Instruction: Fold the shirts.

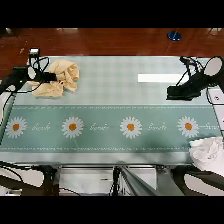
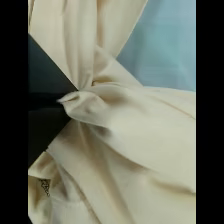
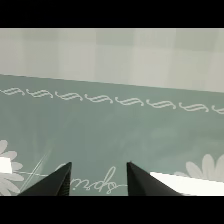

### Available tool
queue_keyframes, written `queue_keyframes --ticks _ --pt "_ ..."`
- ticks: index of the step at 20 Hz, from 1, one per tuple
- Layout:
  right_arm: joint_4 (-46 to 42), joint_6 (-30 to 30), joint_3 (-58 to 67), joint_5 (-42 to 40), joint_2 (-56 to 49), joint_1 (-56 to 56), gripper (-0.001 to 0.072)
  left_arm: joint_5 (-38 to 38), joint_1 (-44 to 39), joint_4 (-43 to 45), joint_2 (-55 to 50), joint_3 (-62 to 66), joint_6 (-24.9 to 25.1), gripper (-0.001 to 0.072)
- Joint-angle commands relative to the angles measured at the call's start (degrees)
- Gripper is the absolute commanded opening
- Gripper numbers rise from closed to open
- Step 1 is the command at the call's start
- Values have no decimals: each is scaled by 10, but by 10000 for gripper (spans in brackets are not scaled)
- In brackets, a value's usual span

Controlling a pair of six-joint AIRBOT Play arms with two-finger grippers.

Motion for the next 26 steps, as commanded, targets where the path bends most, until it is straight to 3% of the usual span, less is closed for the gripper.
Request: queue_keyframes --ticks 1,8,16,19,24,26 --pt "-1 0 1 0 0 0 424 -64 -9 -2 25 62 -2 23" --pt "-23 -18 1 12 0 0 425 -244 -111 -2 220 277 -2 22" --pt "-78 -22 1 72 0 0 425 -202 -336 -103 462 308 -3 24" --pt "-80 -23 1 84 0 0 425 -220 -393 -138 474 308 -41 24" --pt "-80 -23 1 97 0 0 425 -394 -421 -141 407 272 -44 24" --pt "-80 -22 1 97 0 0 425 -394 -424 -151 379 199 -43 23"
